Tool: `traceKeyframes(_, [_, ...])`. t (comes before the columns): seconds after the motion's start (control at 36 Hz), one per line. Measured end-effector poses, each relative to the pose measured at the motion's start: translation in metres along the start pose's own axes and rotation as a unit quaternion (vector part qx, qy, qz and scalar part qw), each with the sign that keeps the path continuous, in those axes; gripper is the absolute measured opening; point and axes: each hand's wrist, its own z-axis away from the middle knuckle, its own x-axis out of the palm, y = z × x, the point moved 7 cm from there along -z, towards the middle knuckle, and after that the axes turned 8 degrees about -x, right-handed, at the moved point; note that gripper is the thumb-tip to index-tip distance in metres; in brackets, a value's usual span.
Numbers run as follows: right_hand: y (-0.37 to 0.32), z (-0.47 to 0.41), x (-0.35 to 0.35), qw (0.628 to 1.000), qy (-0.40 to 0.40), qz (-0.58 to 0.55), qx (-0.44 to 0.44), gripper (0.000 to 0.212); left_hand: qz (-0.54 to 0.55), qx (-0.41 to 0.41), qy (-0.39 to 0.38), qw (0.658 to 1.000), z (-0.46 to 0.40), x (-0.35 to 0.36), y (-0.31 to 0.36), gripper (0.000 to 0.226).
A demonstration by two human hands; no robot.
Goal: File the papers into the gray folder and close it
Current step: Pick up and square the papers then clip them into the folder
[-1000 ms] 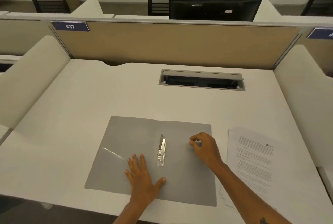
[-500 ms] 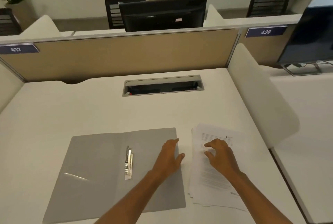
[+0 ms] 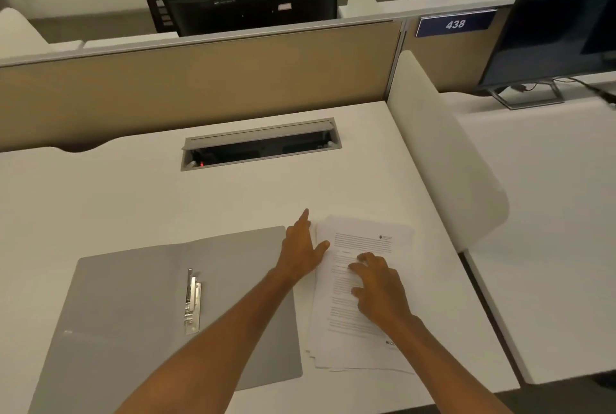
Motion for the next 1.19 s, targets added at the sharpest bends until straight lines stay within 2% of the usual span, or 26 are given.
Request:
traceKeyframes(0.17, [0.0,-0.002,-0.003,1.0,0.01,0.001,-0.01,0.053,-0.008,-0.005,0.01,1.0,-0.013,0.002,0.011,0.097])
traceKeyframes(0.39, [0.002,-0.004,-0.002,0.999,0.014,-0.001,-0.029,0.053,0.021,-0.064,-0.019,0.998,-0.02,0.007,0.015,0.099])
traceKeyframes(0.5, [0.004,-0.003,-0.002,0.999,0.026,-0.018,-0.023,0.054,0.087,-0.072,-0.039,0.993,-0.015,0.009,0.016,0.084])
traceKeyframes(0.67, [0.009,-0.002,-0.001,0.999,0.032,-0.035,-0.018,0.053,0.157,-0.075,-0.032,0.984,0.008,0.015,0.007,0.043])
traceKeyframes(0.83, [0.014,0.002,0.003,0.998,0.028,-0.054,0.0,0.053,0.19,-0.08,-0.051,0.977,0.044,0.041,-0.012,0.031])
traceKeyframes(0.94, [0.018,0.004,0.001,0.994,0.036,-0.106,0.007,0.055,0.222,-0.086,-0.034,0.971,0.06,0.05,-0.015,0.025])
traceKeyframes(1.03, [0.03,0.013,-0.019,0.961,0.161,-0.224,0.033,0.073,0.255,-0.083,-0.001,0.963,0.069,0.045,-0.01,0.019])
traceKeyframes(1.08, [0.05,0.024,-0.035,0.929,0.256,-0.251,0.091,0.085,0.279,-0.08,0.011,0.957,0.074,0.041,-0.006,0.021])
traceKeyframes(1.14, [0.071,0.034,-0.04,0.89,0.279,-0.323,0.16,0.094,0.298,-0.075,0.021,0.951,0.079,0.036,-0.003,0.019])
traceKeyframes(1.19, [0.086,0.04,-0.04,0.841,0.255,-0.435,0.198,0.095,0.318,-0.063,0.03,0.946,0.082,0.029,0.001,0.017])
